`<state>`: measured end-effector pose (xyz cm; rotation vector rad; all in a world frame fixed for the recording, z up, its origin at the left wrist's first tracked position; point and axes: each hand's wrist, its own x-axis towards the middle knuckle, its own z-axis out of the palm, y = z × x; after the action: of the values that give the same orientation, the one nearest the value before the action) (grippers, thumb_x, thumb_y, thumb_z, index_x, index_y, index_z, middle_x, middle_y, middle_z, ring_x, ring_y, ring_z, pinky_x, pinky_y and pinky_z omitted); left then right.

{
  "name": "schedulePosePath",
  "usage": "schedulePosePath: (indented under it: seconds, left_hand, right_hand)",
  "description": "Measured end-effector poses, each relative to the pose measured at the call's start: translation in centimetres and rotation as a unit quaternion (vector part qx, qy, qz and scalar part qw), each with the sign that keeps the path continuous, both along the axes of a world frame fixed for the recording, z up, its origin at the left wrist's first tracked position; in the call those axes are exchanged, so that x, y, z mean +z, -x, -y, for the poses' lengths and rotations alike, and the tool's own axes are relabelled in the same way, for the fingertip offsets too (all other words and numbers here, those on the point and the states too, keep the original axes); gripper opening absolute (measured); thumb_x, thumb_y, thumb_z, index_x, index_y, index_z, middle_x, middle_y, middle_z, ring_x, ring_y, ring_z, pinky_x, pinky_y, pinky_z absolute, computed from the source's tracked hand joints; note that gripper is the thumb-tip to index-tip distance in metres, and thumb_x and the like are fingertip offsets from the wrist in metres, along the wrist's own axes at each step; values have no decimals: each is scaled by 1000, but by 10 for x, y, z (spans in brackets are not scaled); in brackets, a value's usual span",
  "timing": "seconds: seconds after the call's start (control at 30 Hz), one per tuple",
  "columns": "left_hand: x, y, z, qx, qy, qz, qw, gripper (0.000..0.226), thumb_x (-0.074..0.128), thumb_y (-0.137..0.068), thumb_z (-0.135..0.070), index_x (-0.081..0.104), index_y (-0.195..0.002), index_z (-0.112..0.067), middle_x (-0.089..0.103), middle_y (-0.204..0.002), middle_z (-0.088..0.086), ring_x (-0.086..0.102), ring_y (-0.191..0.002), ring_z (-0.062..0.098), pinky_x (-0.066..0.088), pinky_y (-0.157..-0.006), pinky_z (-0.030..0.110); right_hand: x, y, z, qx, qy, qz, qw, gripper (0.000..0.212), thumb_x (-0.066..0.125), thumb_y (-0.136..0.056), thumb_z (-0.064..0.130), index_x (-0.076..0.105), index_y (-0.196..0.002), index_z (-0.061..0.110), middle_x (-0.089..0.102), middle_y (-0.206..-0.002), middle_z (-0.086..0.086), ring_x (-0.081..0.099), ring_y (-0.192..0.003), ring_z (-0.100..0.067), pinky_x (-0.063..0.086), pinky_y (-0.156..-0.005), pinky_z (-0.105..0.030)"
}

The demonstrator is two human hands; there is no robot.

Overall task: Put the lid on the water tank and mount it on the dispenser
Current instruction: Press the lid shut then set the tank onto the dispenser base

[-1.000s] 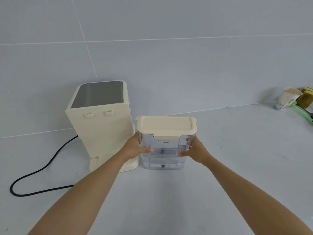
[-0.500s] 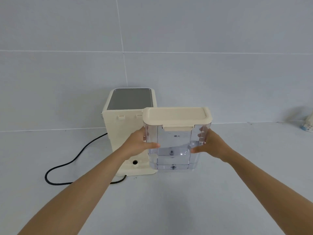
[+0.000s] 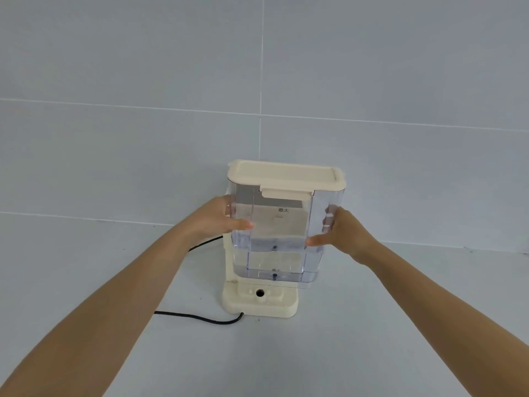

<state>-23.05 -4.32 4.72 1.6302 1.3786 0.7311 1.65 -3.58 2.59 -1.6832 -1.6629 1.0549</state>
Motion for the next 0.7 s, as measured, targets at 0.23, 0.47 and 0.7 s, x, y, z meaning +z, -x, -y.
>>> schedulePosePath:
  seconds: [0.23,0.47,0.7]
  left_hand:
    - [-1,18,-10,37,25,48,998,34,67,-77,-5,47,-98,-24,50,-82,-7,52,-81,9,44,-73,20]
    - [-6,28,-20,45,44,50,997,40,66,-77,-2,41,-70,-32,49,-78,-5,50,-76,6,42,-72,19]
    - [-12,28,-29,30,66,42,996,32,69,-74,-3,57,-97,-21,62,-88,-2,56,-85,12,45,-73,21]
  right_hand:
    - [-2,22,-22,18,-15,-17,1000,94,84,-33,34,48,-116,11,63,-115,-10,59,-107,-29,48,-95,-44]
    - [-9,36,-25,7,-17,-59,998,62,79,-62,4,48,-115,5,63,-112,-9,58,-97,-25,44,-68,-24]
    - [-16,36,-25,-14,-12,-76,997,67,77,-66,2,42,-123,3,55,-112,-6,51,-98,-21,41,-78,-27]
